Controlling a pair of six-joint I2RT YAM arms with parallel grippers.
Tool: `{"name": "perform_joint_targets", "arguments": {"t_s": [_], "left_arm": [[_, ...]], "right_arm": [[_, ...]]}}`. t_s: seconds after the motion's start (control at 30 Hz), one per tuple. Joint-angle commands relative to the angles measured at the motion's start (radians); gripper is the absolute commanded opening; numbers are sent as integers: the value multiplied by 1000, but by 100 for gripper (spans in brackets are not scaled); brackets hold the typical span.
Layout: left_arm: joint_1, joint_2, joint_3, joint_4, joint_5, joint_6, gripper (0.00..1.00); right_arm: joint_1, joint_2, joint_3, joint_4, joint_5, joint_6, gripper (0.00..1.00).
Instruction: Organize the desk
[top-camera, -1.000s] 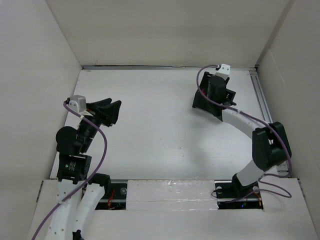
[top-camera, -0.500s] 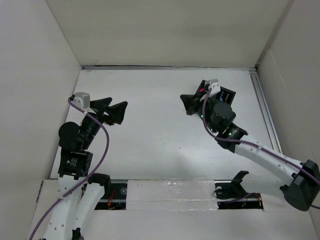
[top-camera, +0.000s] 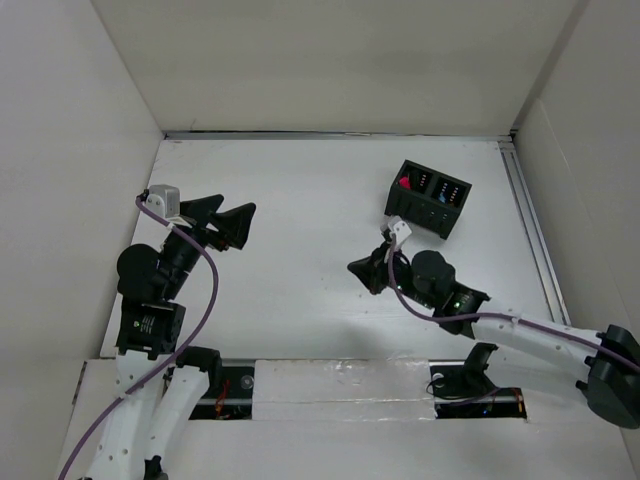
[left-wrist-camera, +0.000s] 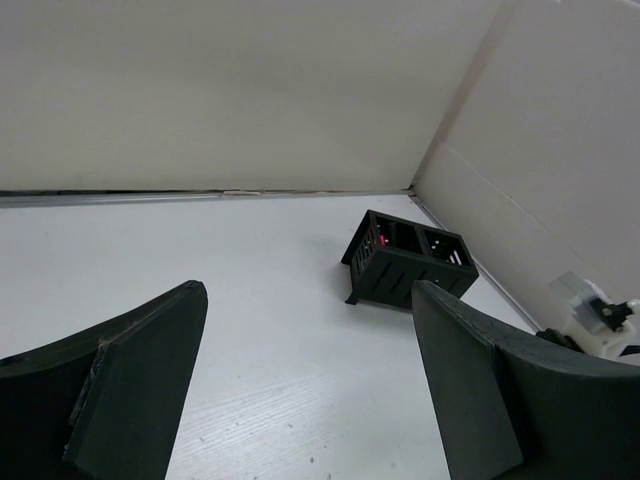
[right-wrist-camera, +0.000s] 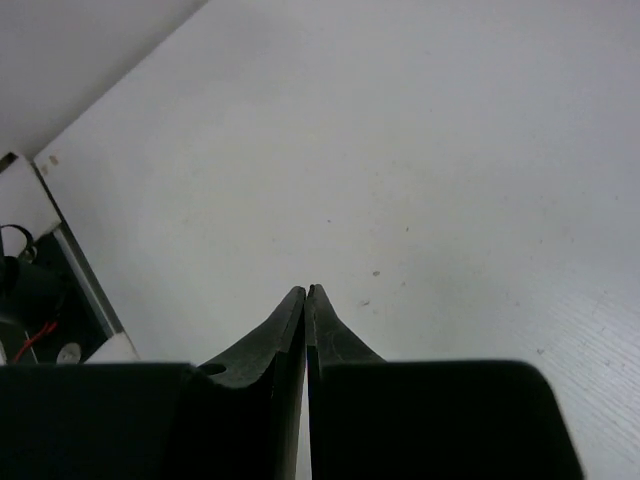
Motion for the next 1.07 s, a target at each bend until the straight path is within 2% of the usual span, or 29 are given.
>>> {"name": "perform_joint_targets", "arguments": {"t_s": [0.0,0.03,0.07,0.2,0.27,0.5,1.03], "left_arm": [[4,-2,0,55,19,-2,80],[4,2,1,52,19,0,80],[4,2,1,52,19,0,80],[4,4,1,47,13,9,80],[4,4,3,48,17,11,80],[4,-2,3,49,19,18,79],[4,-4,-2,58,17,11,78]], "right_arm": [[10,29,-7,35,-37,28,9],[10,74,8,49,-49,16,14],[10,74,8,49,-49,16,14],[20,157,57,57,-51,-7,32],[20,207,86,58,-61,-18,36],[29,273,105,78,-74,-24,38],[29,252,122,57,-34,-47,38]]}}
